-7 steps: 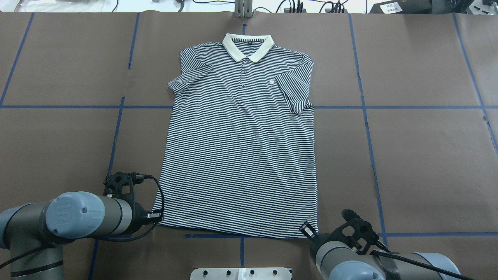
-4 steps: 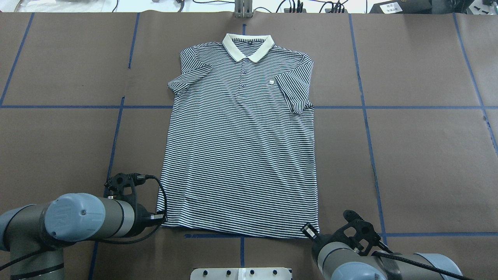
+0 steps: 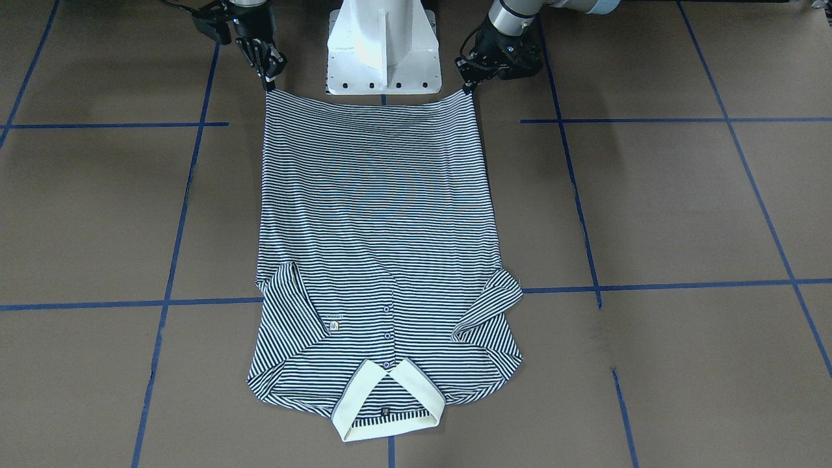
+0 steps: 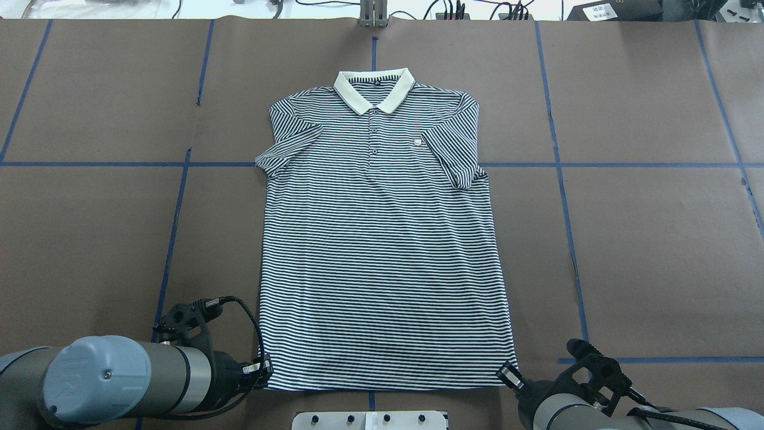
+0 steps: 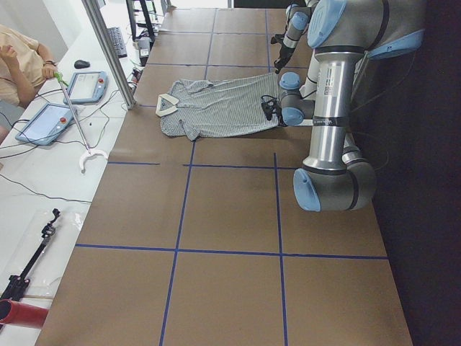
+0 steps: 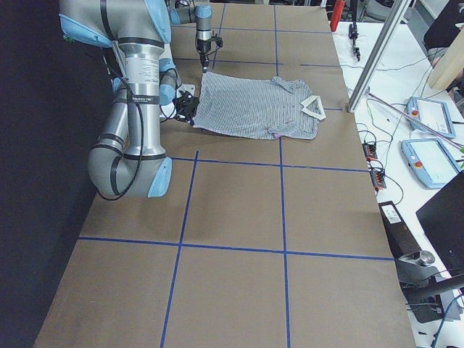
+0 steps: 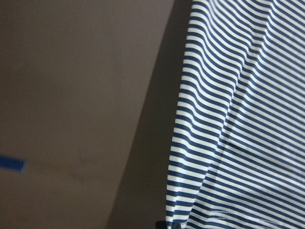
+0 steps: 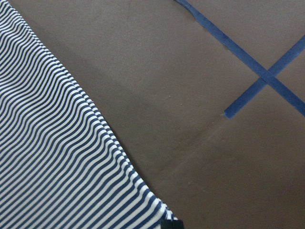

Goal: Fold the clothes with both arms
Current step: 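Lift the hem with both grippers and fold it toward the collar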

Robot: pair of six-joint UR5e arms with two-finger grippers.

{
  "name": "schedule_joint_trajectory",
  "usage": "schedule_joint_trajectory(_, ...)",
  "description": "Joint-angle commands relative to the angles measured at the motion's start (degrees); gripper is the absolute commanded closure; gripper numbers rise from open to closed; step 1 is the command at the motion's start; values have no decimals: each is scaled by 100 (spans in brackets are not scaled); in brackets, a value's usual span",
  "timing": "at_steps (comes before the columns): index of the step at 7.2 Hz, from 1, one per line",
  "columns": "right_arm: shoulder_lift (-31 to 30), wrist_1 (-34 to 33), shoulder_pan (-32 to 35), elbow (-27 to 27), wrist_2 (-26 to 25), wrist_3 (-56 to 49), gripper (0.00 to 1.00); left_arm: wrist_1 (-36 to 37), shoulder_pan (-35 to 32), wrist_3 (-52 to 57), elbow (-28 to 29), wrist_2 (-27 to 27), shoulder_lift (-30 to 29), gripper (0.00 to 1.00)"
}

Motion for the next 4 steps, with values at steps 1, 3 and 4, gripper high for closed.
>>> schedule_joint_trajectory(1, 17, 4, 388, 172, 2, -438, 100, 10, 58, -124, -175, 29, -89, 100)
schedule_joint_trajectory(3, 743, 4, 1273, -221, 98, -1578, 100, 45, -640, 398, 35, 39, -360, 100)
schedule_joint_trajectory(4, 1260, 48, 1992, -833, 412, -2254, 100, 411, -1150, 1135, 315, 38, -693, 100)
